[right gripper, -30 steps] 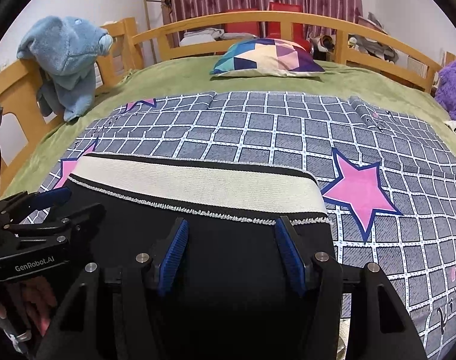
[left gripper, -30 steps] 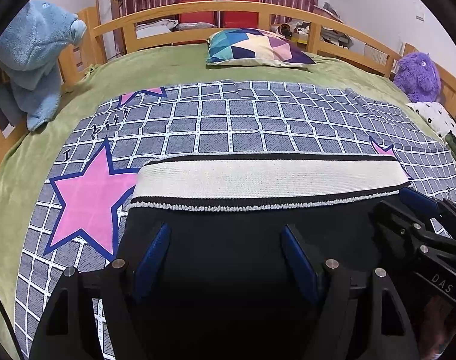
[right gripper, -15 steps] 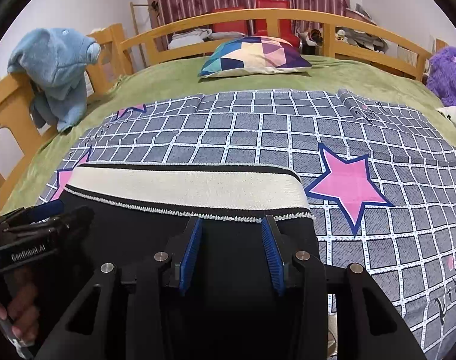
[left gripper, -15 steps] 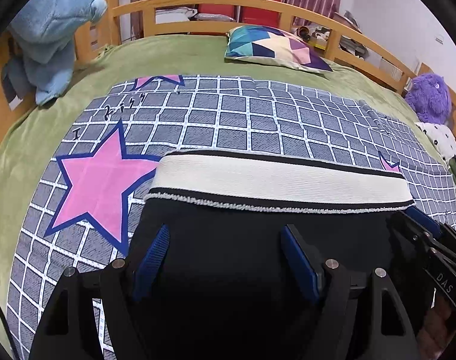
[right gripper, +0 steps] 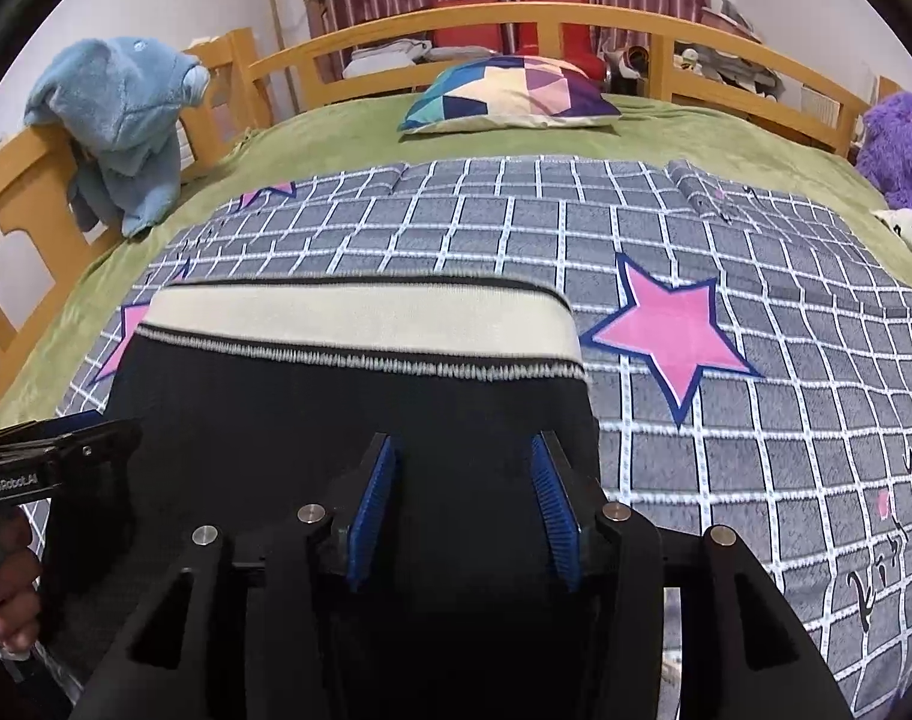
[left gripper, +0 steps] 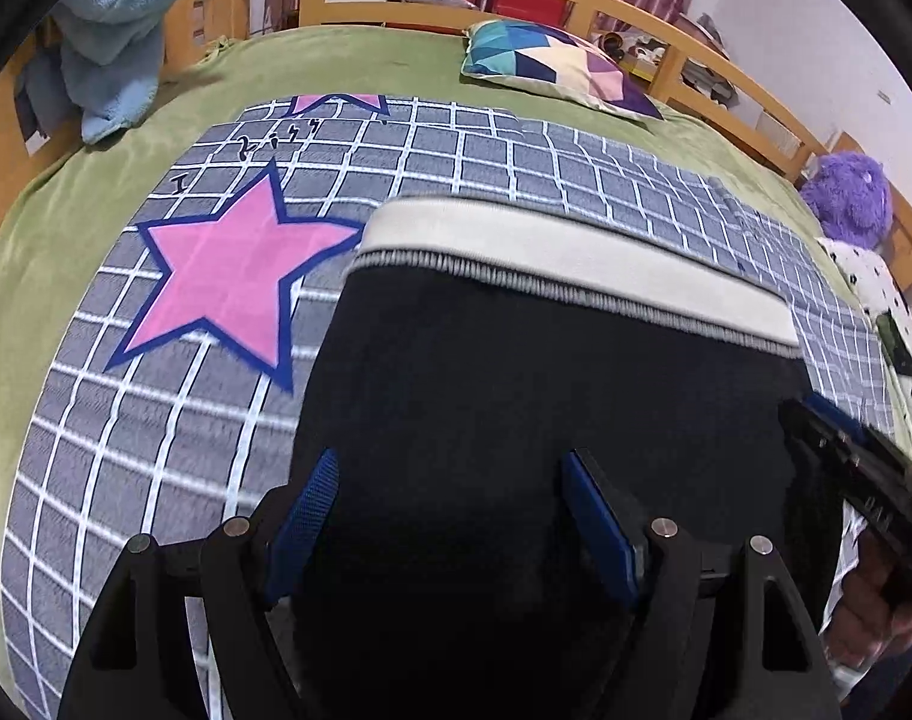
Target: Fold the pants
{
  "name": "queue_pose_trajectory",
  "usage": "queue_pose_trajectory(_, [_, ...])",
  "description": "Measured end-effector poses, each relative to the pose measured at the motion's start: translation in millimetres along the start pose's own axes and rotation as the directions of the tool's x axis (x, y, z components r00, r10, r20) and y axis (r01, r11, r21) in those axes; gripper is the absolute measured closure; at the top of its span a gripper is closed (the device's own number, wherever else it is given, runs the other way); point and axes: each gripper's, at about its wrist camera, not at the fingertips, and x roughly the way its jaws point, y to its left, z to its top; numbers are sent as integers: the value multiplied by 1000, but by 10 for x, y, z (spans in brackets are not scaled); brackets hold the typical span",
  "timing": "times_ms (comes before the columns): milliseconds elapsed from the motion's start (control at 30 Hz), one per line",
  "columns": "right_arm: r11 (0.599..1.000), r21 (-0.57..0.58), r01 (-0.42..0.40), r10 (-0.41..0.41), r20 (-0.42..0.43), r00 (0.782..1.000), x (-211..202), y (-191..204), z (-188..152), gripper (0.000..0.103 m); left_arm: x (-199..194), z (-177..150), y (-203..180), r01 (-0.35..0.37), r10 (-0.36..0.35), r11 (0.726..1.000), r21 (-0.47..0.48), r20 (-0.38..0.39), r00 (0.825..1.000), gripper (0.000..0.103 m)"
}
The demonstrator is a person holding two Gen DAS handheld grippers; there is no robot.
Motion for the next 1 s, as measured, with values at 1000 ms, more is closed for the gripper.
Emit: queue_pose_trajectory(1000, [994, 45, 95, -94, -21, 995, -1849, 597, -1234, 40, -1460, -1220, 65, 43, -43, 999, -3, 6, 999, 28])
